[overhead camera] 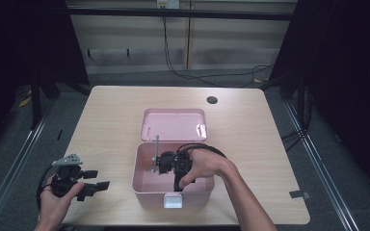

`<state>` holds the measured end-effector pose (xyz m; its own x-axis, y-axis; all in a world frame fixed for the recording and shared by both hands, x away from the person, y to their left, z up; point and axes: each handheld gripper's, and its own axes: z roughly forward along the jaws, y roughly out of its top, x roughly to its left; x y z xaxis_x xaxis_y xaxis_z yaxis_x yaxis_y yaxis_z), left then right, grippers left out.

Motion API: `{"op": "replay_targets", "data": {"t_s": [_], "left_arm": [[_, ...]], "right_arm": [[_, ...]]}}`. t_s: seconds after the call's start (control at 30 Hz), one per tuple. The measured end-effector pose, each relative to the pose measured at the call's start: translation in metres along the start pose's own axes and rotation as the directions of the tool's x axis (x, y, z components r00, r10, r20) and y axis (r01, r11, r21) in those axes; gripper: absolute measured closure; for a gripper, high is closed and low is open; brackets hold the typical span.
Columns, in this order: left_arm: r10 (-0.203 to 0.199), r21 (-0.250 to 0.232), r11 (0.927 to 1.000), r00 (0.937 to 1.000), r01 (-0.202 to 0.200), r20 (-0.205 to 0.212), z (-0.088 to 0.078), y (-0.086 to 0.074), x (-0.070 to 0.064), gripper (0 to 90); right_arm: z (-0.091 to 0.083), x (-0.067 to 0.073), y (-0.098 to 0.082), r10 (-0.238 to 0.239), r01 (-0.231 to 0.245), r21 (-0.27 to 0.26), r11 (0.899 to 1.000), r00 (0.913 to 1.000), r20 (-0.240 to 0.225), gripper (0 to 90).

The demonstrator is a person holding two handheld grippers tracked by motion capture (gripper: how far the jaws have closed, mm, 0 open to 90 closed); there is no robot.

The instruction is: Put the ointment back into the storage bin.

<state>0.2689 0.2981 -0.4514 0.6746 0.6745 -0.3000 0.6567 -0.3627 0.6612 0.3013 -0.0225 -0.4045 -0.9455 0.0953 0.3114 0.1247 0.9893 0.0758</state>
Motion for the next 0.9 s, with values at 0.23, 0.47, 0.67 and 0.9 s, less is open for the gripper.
{"op": "replay_targets", "data": {"t_s": [0.23, 0.47, 0.67, 0.9], "left_arm": [[-0.003, -0.002, 1.0000, 1.0000, 0.003, -0.003, 0.000, 0.000, 0.000, 25.7], [-0.003, -0.001, 1.0000, 1.0000, 0.003, -0.002, 0.001, 0.000, 0.000, 25.7], [-0.004, 0.000, 1.0000, 1.0000, 0.004, -0.002, 0.001, 0.000, 0.000, 25.7], [-0.004, 0.001, 1.0000, 1.0000, 0.004, -0.004, 0.001, 0.000, 0.000, 25.7]], "right_arm": [[-0.005, 0.002, -0.004, 0.009, -0.009, -0.008, 1.000, 0.9999, 0.005, 68.4], [-0.013, 0.006, -0.003, -0.005, 0.005, -0.016, 1.000, 0.9996, 0.027, 68.1], [-0.018, 0.007, -0.004, 0.005, -0.005, -0.020, 1.000, 0.9995, 0.031, 68.0], [-0.030, 0.009, -0.010, 0.018, -0.017, -0.024, 1.000, 0.9980, 0.060, 67.7]]}}
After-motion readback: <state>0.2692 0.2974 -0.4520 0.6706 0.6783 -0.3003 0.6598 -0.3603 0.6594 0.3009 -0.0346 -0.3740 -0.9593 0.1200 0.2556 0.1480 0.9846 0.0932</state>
